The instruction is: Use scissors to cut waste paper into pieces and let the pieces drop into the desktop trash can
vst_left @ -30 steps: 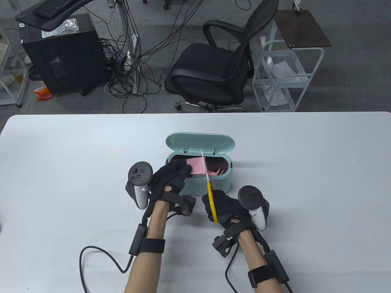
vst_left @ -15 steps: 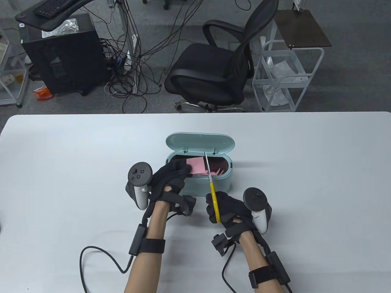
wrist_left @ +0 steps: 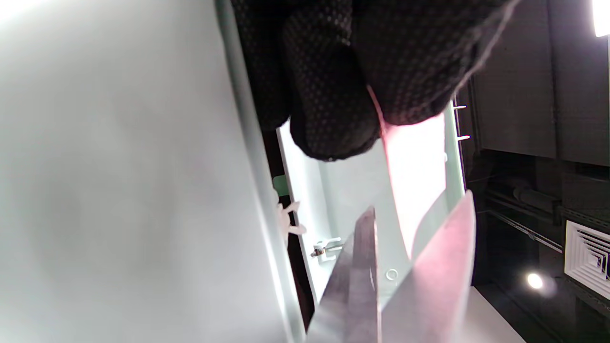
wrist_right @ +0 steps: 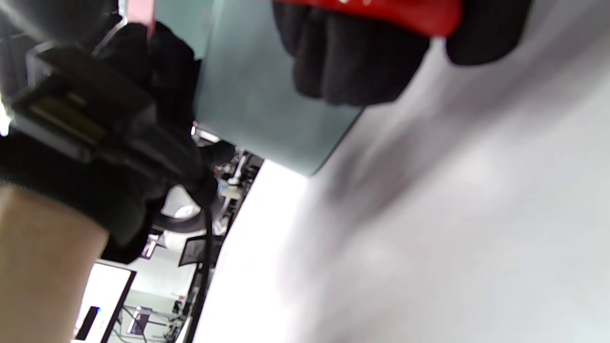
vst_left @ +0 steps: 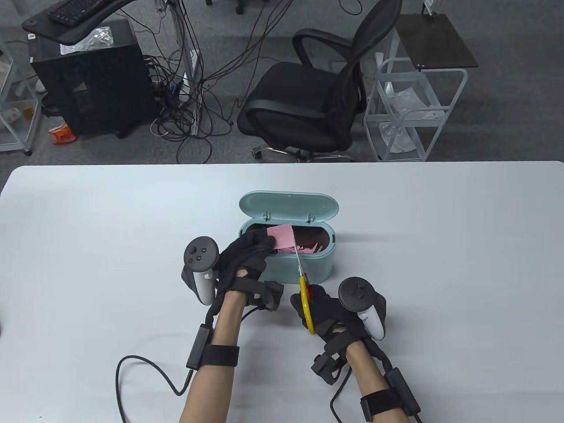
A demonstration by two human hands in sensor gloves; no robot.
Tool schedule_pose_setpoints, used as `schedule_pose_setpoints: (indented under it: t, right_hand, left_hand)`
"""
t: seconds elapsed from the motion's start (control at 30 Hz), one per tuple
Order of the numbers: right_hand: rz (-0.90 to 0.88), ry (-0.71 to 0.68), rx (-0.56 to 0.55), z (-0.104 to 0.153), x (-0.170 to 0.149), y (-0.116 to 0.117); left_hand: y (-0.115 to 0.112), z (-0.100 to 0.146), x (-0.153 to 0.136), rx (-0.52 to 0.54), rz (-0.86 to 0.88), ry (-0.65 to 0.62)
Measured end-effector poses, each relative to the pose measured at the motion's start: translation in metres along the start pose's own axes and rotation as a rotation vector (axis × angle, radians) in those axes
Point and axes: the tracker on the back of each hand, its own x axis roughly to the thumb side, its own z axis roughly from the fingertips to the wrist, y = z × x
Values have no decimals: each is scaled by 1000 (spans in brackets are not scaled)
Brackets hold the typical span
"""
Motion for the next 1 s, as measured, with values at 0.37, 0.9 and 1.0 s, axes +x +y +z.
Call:
schedule_pose_setpoints:
  t: [0.37, 0.9, 1.0]
  right_hand:
    - [-82, -26, -22, -9, 8, 3]
    - [-130, -42, -101, -8, 8, -4]
    - [-73, -42, -41, -11, 10, -5]
  left_hand:
    - [0, 0, -1, -7, -9, -5]
    - [0, 0, -1, -15, -31, -11]
    - [0, -1, -1, -19, -30, -10]
